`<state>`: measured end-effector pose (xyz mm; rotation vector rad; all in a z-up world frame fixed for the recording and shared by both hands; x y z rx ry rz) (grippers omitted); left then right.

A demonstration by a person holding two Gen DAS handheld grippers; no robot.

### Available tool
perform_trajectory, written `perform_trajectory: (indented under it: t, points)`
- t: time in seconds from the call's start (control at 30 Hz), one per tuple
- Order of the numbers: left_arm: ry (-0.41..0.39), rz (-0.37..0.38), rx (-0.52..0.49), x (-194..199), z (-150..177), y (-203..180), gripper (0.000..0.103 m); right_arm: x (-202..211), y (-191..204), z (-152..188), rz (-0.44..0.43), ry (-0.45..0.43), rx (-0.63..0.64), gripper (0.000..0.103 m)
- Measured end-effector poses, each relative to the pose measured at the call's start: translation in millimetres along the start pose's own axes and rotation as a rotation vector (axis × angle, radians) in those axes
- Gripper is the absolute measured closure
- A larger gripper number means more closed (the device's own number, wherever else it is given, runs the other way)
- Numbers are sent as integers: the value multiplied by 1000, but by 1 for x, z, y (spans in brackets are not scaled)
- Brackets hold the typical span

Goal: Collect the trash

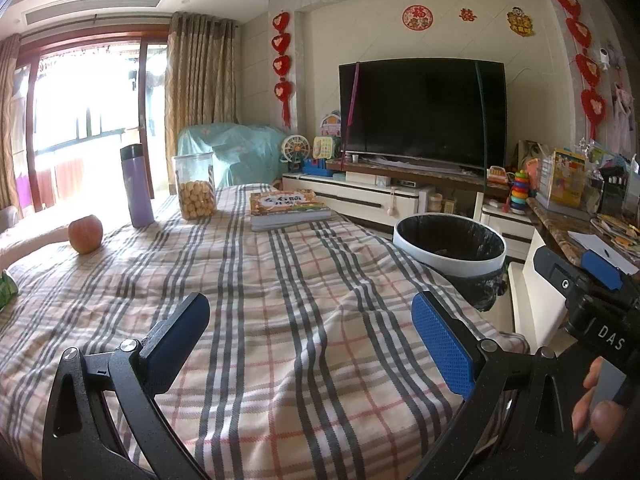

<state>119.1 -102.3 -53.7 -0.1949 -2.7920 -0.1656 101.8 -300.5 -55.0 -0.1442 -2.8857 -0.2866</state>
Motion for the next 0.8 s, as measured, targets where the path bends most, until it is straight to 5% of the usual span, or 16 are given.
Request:
perform_trajectory:
  t: [0.8]
  points:
    - [34, 21, 27, -5, 8, 4, 0, -6, 17, -1, -36, 36, -14, 0]
Point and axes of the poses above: each gripper's, at about its wrist camera, not at the fingertips, and x roughly against the way its jaws point, y to its left, z to its underside, the point moved 8 cm from there along -x, roughly the way its jaws point, and after that the axes turned 4 degrees about -x, right-handed, at the moved point
